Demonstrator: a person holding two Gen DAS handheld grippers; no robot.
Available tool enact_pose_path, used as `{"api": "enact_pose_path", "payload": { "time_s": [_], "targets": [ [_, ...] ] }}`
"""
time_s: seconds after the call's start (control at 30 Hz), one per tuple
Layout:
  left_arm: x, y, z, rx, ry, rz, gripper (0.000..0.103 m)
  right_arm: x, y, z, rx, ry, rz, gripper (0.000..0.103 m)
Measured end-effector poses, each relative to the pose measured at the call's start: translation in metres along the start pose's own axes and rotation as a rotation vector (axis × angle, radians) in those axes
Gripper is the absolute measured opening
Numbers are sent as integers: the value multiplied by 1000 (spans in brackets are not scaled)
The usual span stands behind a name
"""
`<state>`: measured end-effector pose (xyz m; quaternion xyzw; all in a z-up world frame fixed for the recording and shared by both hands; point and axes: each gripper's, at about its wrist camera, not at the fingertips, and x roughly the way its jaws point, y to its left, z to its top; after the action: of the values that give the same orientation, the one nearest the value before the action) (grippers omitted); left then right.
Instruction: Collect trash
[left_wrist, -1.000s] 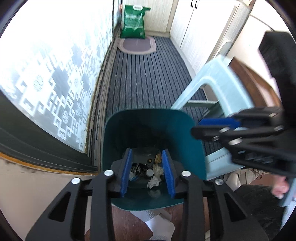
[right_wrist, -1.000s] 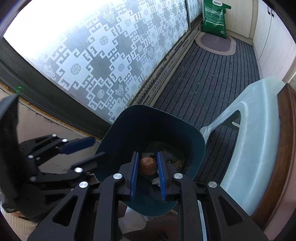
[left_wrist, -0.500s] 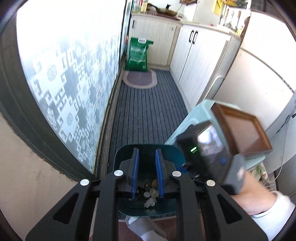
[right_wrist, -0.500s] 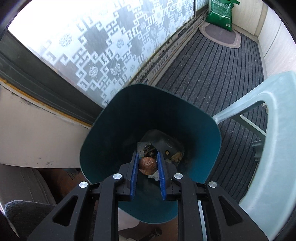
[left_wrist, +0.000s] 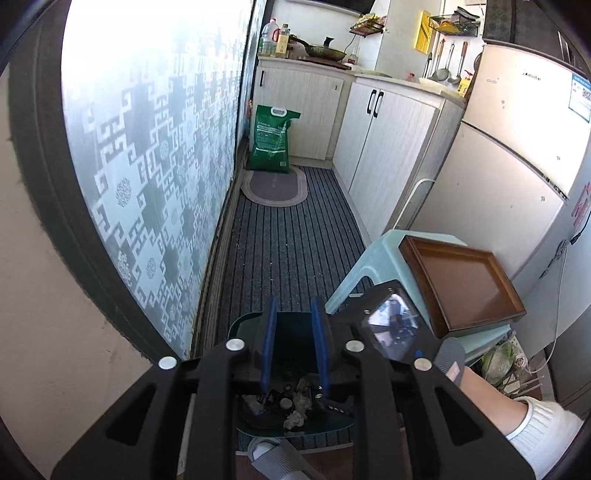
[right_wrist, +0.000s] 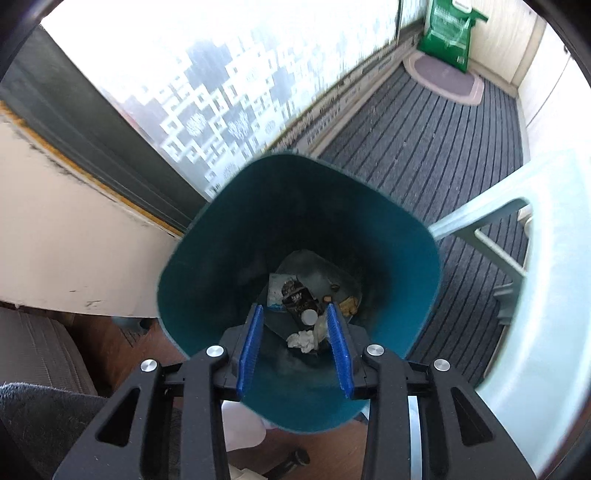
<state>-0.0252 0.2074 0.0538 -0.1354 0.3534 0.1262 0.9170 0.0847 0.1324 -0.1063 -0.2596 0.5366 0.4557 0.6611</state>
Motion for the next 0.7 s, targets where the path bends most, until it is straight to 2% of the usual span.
{"api": "enact_pose_path", "payload": {
  "time_s": [0.03,0.2,0.27,0.5,0.6,0.63,0.7],
  "targets": [
    [-4,0,0,-1,-7,5,29,-8,2,-1,-3,-16,2,36],
    [-22,-8,-7,12,-46,53,37,-56,7,-16,-3,-125,12,36],
    [-31,-14,-12,17,-63,61,46,-71,6,-21,3,-159,19,36],
    [-47,-26,-31,15,-78,75,53,-134,-3,-51,12,-300,-16,37],
    [-52,-32,-35,18,-98,65,61,-160,-9,-66,13,-368,-53,43],
    [-53,-34,-36,15,-104,61,66,-169,-12,-73,12,-391,-66,48],
    [-56,-36,-39,13,-117,62,69,-185,-18,-88,8,-431,-77,55]
  ]
}}
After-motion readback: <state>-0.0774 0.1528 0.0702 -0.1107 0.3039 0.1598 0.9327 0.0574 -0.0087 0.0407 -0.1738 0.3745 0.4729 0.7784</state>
